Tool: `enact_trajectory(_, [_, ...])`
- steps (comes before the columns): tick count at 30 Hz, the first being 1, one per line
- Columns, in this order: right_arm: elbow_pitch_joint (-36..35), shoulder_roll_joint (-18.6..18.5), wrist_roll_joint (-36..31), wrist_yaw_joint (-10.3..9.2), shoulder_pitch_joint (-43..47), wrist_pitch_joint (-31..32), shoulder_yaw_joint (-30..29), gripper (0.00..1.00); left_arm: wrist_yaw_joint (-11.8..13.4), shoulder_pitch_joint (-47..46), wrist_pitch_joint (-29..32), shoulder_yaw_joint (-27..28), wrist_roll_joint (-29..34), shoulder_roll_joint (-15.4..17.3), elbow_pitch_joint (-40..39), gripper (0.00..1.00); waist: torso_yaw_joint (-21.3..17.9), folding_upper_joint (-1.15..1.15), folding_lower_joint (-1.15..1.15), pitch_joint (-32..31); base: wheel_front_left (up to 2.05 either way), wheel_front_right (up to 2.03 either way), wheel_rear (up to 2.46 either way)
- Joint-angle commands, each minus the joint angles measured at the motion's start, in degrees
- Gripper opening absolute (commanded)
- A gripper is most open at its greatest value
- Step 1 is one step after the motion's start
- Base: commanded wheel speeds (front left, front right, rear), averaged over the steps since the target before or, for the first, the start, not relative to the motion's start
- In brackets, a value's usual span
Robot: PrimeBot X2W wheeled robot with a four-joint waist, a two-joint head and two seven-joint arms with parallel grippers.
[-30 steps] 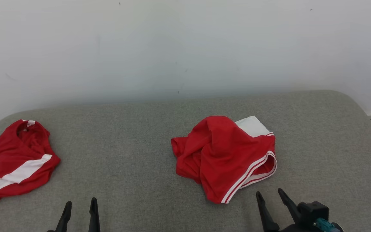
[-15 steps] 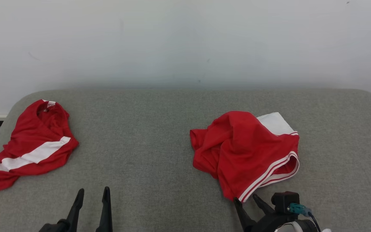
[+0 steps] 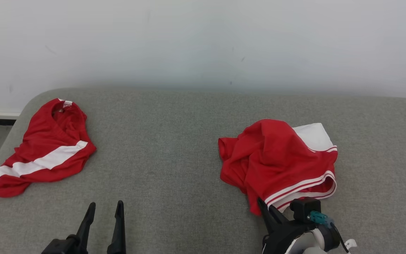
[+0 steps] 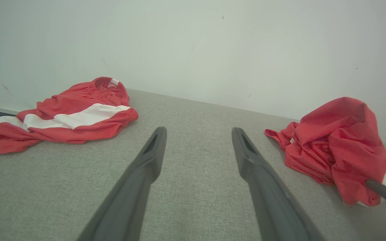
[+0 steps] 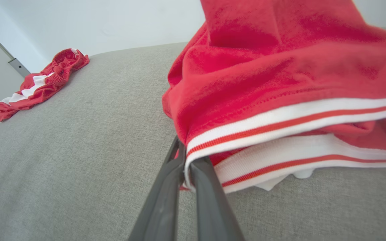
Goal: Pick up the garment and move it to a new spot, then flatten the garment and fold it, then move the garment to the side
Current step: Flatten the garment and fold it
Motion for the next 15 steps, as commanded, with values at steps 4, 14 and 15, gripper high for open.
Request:
enact_trajectory(4, [-1.44, -0.07, -0.2, -0.12, -2.08, -1.69, 2.13, 0.0, -0.04, 0.68, 0.0, 0.84, -0.59, 0.49, 0.71, 1.0, -0.77, -0.01, -0.01, -1.11, 0.0, 0.0, 0.0])
enact_trajectory(14, [-12.83, -0.1, 2.41, -0.12, -19.68, 1.61, 12.78, 0.0, -0.01, -0.22, -0.03, 1.6, -0.9, 0.21, 0.25, 1.0, -3.23, -0.01, -0.01, -1.07, 0.0, 0.0, 0.0])
enact_trajectory(15, [-13.5, -0.1, 3.44, -0.12, -21.84, 1.75, 13.64, 0.0, -0.07, -0.39, -0.03, 1.56, -0.93, 0.17, 0.27, 1.0, -3.25, -0.01, -0.01, -0.98, 0.0, 0.0, 0.0])
